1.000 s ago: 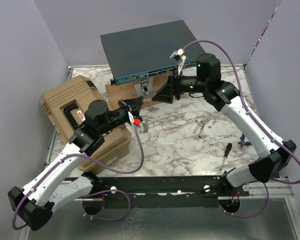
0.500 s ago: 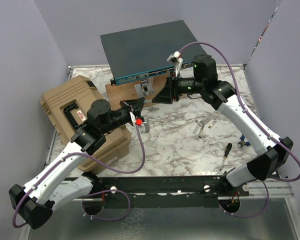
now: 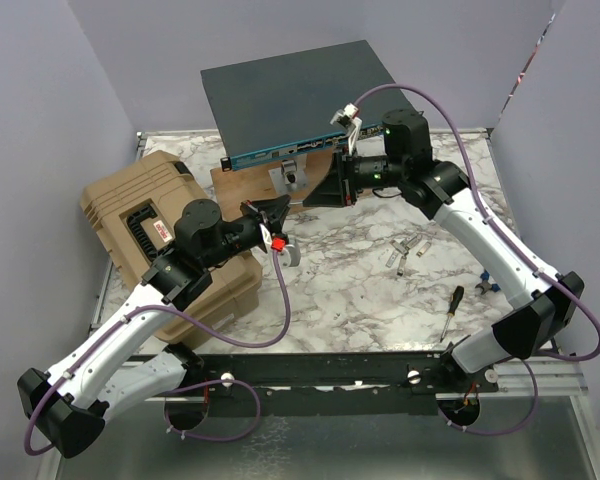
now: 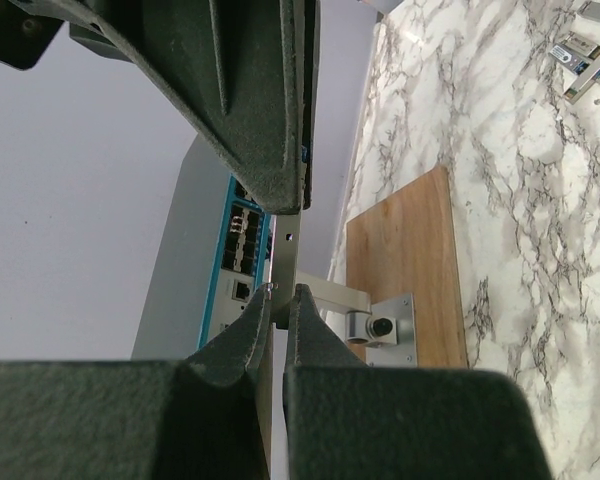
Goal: Insert the plug into the switch port
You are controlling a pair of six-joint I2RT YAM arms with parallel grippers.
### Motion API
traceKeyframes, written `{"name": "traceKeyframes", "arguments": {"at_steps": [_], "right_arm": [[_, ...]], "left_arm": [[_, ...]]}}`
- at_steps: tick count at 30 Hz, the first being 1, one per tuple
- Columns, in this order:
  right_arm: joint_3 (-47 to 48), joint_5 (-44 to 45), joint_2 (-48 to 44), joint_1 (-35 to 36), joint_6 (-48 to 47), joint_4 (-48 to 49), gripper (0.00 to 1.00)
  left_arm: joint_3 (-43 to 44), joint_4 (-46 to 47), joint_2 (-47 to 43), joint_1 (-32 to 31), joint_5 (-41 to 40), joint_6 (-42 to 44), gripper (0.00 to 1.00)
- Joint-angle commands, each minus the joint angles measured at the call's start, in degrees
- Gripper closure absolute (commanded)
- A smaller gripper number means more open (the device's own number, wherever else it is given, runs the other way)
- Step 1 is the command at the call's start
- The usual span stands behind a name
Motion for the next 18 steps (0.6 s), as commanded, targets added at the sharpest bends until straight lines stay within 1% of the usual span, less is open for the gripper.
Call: {"name": "traceKeyframes", "arguments": {"at_steps": [1, 2, 4, 6, 8, 12, 15, 18], "right_arm": [[0.75, -1.48, -0.11, 0.33, -0.47, -0.25, 0.87], [0.66, -1.11, -0.17, 0.35, -0.75, -0.39, 0.91], [0.26, 0.28, -0.50, 0.30, -1.24, -0.59, 0.99], [-0.42, 2.11, -1.04, 0.31, -1.80, -0.42, 0.99], [-1.52, 4.64, -2.00, 0.28, -2.48, 0.13, 1.00], [-4.08, 11.98, -4.45, 0.27, -4.01, 1.90, 1.00], [-6.86, 18.75, -6.83, 0.26, -4.93, 4.45, 1.00], [-10.36, 25.15, -9.46, 0.27, -5.72, 7.79, 1.00]], "left_arm": [[0.35, -0.82, 0.05, -0.30, -0.35, -1.05, 1.00], [0.25, -0.82, 0.05, -0.30, -0.59, -1.54, 0.96], [0.09, -0.86, -0.04, -0.26, -1.39, -2.66, 0.86], [-0.02, -0.80, -0.13, -0.34, -2.73, -4.33, 0.73], [0.05, -0.72, -0.29, -0.33, -4.27, -6.32, 0.62], [1.24, -0.71, -0.14, -0.32, -9.16, -11.31, 0.35], [2.41, -0.77, 0.03, -0.31, -13.24, -14.25, 0.23], [4.39, -0.80, 0.94, -0.31, -16.93, -19.18, 0.12]]}}
